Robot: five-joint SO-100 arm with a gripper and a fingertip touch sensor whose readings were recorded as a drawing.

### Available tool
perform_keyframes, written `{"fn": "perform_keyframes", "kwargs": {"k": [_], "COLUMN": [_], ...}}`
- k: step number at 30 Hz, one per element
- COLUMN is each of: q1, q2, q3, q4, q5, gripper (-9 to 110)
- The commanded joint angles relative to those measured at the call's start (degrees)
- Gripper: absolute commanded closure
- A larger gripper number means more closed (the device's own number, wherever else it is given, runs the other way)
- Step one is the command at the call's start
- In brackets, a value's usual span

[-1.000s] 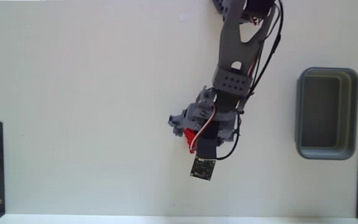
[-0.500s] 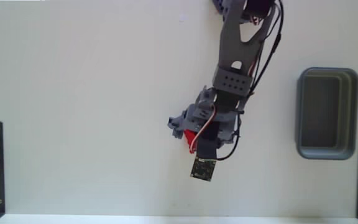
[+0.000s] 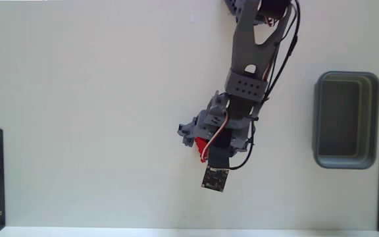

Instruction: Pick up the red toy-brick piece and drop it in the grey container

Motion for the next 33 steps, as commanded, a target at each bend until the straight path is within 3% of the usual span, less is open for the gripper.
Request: {"fn": "perform_keyframes", "kwargs": {"k": [1, 33], "q1": [1.36, 1.36], "q2": [3.77, 3.58], "q3": [-0.03, 0.9], "q4": [-0.33, -1.45], "q5": [0.26, 0.26], "gripper": [-9, -5]}}
